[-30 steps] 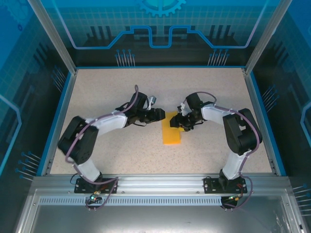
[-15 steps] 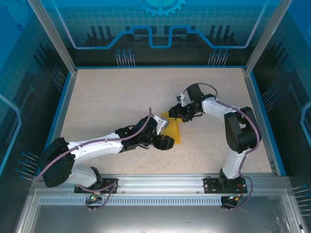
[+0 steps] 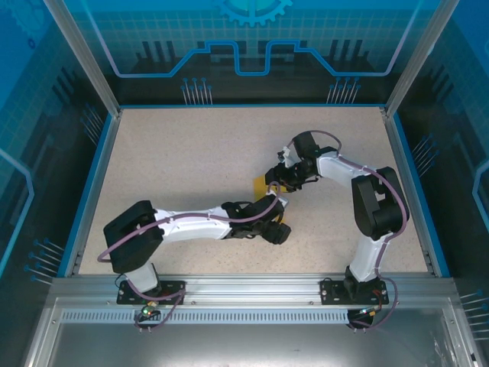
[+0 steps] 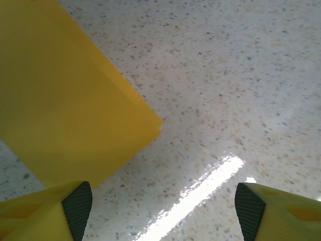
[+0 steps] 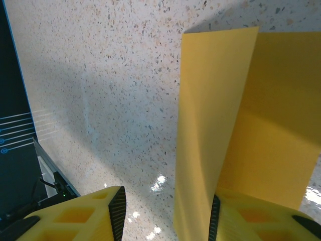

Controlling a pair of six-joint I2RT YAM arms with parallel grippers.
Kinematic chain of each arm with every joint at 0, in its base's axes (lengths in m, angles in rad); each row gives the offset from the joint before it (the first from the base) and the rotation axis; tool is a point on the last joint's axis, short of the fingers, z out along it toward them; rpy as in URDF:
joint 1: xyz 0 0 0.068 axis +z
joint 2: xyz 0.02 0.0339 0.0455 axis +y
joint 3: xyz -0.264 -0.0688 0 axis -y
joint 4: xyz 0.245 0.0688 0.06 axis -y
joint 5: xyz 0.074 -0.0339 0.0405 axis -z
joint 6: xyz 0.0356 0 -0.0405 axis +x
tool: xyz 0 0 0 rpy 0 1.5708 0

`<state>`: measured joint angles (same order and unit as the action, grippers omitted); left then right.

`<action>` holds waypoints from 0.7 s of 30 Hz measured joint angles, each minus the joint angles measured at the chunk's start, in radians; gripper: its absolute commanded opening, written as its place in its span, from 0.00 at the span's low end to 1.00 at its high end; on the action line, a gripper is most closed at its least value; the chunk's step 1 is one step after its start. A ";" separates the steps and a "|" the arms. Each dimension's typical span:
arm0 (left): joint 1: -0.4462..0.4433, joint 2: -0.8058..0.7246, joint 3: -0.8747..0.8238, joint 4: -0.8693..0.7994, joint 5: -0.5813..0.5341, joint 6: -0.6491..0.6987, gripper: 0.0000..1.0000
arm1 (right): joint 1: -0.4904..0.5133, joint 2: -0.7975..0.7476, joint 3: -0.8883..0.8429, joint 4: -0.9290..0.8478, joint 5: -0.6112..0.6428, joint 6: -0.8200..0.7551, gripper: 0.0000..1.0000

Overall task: Fold a paper plane with a square sheet of paper (fold left side to right side)
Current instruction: Fold the triangle a second time at the center of the table.

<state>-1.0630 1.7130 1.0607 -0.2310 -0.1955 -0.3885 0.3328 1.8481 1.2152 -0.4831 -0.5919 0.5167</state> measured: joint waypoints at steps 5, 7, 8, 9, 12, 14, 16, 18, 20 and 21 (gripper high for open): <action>-0.033 0.080 0.079 -0.071 -0.130 0.006 0.83 | 0.000 0.000 0.000 0.000 0.000 0.001 0.47; -0.045 0.117 0.113 -0.088 -0.172 0.011 0.83 | 0.000 0.000 0.000 0.001 0.000 0.004 0.47; -0.050 0.137 0.129 -0.098 -0.193 0.016 0.83 | 0.000 0.000 0.000 0.001 0.000 0.004 0.47; -0.053 0.152 0.142 -0.107 -0.211 0.023 0.83 | 0.000 0.000 0.000 0.001 0.000 0.005 0.47; -0.061 0.194 0.181 -0.133 -0.269 0.031 0.81 | 0.000 0.000 0.000 0.001 0.000 0.008 0.47; -0.063 0.213 0.202 -0.153 -0.306 0.034 0.78 | 0.000 0.000 0.000 0.002 0.000 0.008 0.47; -0.063 0.224 0.217 -0.163 -0.330 0.043 0.73 | 0.000 0.000 0.000 0.002 0.000 0.008 0.47; -0.063 0.230 0.227 -0.169 -0.340 0.056 0.66 | 0.000 0.000 0.000 0.002 0.000 0.008 0.47; -0.064 0.231 0.228 -0.170 -0.344 0.069 0.59 | 0.000 0.003 0.000 0.002 0.000 0.008 0.47; -0.064 0.231 0.228 -0.169 -0.343 0.076 0.56 | 0.000 0.005 0.000 0.002 0.000 0.008 0.47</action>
<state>-1.1271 1.9442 1.2888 -0.4004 -0.5388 -0.3126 0.3328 1.8530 1.2156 -0.4816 -0.5919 0.5247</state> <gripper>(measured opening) 0.606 0.468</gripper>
